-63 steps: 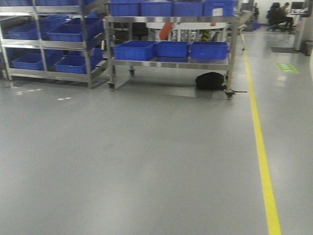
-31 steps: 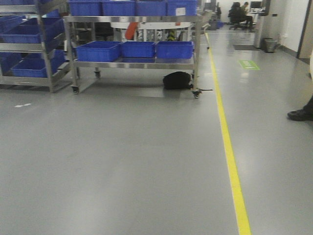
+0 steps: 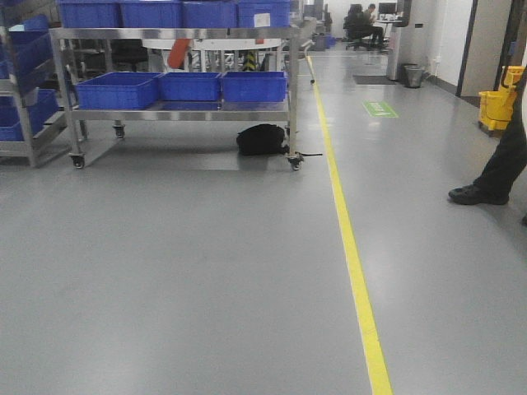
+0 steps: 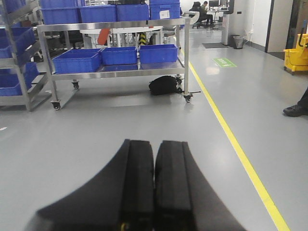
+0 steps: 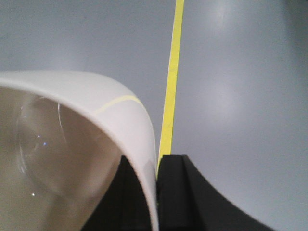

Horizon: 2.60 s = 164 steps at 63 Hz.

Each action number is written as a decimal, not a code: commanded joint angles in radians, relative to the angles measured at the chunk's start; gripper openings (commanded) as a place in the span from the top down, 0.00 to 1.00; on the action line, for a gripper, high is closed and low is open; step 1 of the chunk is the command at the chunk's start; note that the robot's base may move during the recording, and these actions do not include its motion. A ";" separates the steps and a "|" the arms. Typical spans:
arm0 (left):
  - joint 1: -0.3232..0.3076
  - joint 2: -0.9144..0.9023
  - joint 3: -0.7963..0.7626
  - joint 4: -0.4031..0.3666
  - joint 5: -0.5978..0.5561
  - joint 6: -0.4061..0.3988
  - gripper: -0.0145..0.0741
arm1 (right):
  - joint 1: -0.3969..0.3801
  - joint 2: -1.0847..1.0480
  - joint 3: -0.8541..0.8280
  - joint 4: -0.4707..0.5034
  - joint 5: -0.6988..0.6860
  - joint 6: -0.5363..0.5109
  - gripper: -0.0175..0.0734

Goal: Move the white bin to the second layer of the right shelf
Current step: 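Drive the base past the crate shelves carrying the bin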

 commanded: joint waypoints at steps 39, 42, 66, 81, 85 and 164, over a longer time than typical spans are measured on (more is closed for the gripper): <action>-0.005 -0.014 0.037 -0.006 -0.084 -0.003 0.74 | 0.001 0.000 -0.031 -0.002 -0.085 -0.004 0.74; -0.005 -0.014 0.037 -0.006 -0.084 -0.003 0.74 | 0.001 0.000 -0.031 -0.002 -0.085 -0.004 0.74; -0.005 -0.014 0.037 -0.006 -0.084 -0.003 0.74 | 0.001 0.000 -0.031 -0.002 -0.085 -0.004 0.74; -0.005 -0.014 0.037 -0.006 -0.084 -0.003 0.74 | 0.001 0.000 -0.031 -0.002 -0.085 -0.004 0.74; -0.005 -0.014 0.037 -0.006 -0.084 -0.003 0.74 | 0.001 0.000 -0.031 -0.002 -0.085 -0.004 0.74; -0.005 -0.014 0.037 -0.006 -0.084 -0.003 0.74 | 0.001 0.002 -0.031 -0.002 -0.085 -0.004 0.74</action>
